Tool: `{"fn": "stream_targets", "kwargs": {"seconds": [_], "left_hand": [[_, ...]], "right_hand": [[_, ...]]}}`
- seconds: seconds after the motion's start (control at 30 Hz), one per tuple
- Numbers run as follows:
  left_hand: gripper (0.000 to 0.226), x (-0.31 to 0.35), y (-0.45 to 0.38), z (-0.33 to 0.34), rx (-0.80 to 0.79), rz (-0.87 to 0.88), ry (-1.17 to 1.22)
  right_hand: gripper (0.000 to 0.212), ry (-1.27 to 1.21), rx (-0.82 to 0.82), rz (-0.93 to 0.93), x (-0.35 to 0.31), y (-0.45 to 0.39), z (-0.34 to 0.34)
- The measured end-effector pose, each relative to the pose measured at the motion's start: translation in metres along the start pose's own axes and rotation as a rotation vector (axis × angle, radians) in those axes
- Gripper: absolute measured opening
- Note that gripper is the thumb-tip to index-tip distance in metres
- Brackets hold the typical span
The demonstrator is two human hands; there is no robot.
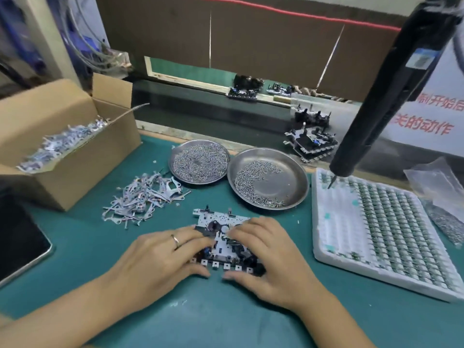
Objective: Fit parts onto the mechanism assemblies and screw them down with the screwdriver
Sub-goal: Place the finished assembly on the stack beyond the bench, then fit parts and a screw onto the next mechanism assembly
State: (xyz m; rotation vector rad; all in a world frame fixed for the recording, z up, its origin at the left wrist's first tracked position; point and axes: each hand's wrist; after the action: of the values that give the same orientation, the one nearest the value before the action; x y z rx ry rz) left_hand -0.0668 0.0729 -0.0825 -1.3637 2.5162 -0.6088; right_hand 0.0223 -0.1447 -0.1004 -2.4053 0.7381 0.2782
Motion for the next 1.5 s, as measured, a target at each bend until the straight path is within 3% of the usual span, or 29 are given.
{"fn": "stream_targets", "kwargs": {"seconds": [0.13, 0.27, 0.33, 0.43, 0.53, 0.7, 0.83, 0.97, 1.07, 1.13, 1.2, 1.27, 1.4, 1.5], "left_hand": [[0.042, -0.030, -0.011, 0.000, 0.134, -0.229, 0.034], [0.024, -0.060, -0.021, 0.005, -0.003, -0.460, -0.202], [0.008, -0.062, -0.022, 0.006, -0.036, -0.506, -0.183], [0.003, -0.061, -0.023, 0.001, 0.012, -0.534, -0.132], [0.009, -0.062, -0.027, -0.009, 0.078, -0.589, 0.033], [0.019, -0.066, -0.034, -0.025, 0.277, -0.789, 0.624], [0.021, -0.063, -0.035, -0.024, 0.270, -0.764, 0.528], [0.018, -0.043, -0.038, -0.027, 0.333, -0.645, 0.866], [0.022, -0.020, -0.041, -0.020, 0.195, -0.355, 1.006], [0.024, -0.013, -0.045, -0.009, 0.096, -0.206, 0.938], [0.026, -0.013, -0.048, 0.001, 0.100, -0.144, 0.876], [0.027, -0.015, -0.049, 0.007, 0.126, -0.176, 0.881], [0.027, -0.016, -0.043, 0.015, 0.197, -0.403, 1.052], [0.024, -0.014, -0.041, 0.016, 0.218, -0.479, 1.022]], "right_hand": [[0.049, 0.109, -0.072, 0.051, 0.000, -0.001, 0.002], [0.046, 0.078, -0.067, 0.140, 0.002, -0.002, 0.001], [0.047, 0.062, -0.075, 0.152, 0.002, -0.002, 0.001], [0.047, 0.016, -0.077, 0.157, 0.003, -0.002, 0.000], [0.044, -0.021, -0.041, 0.157, 0.002, -0.002, 0.000], [0.031, -0.099, 0.084, 0.133, 0.003, -0.001, 0.003], [0.025, -0.203, 0.237, 0.180, 0.005, 0.000, 0.004], [0.022, -0.295, 0.317, 0.233, 0.003, -0.001, 0.003], [0.027, -0.377, 0.262, 0.272, -0.002, -0.005, 0.002], [0.029, -0.387, 0.165, 0.264, -0.003, -0.007, 0.002], [0.027, -0.358, 0.106, 0.270, -0.003, -0.007, 0.004], [0.021, -0.347, 0.116, 0.282, -0.001, -0.007, 0.005], [0.017, -0.388, 0.209, 0.324, -0.001, -0.010, 0.008], [0.017, -0.391, 0.243, 0.351, -0.002, -0.012, 0.012]]}}
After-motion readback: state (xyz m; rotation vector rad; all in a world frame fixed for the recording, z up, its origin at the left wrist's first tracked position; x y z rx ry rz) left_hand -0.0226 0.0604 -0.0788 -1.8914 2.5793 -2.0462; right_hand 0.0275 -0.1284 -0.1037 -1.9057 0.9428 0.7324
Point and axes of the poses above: each hand's wrist, its own y-axis away from the middle knuckle, its own z-axis out of the palm, x = y × z, and after that the axes turned 9 degrees about z, right-handed
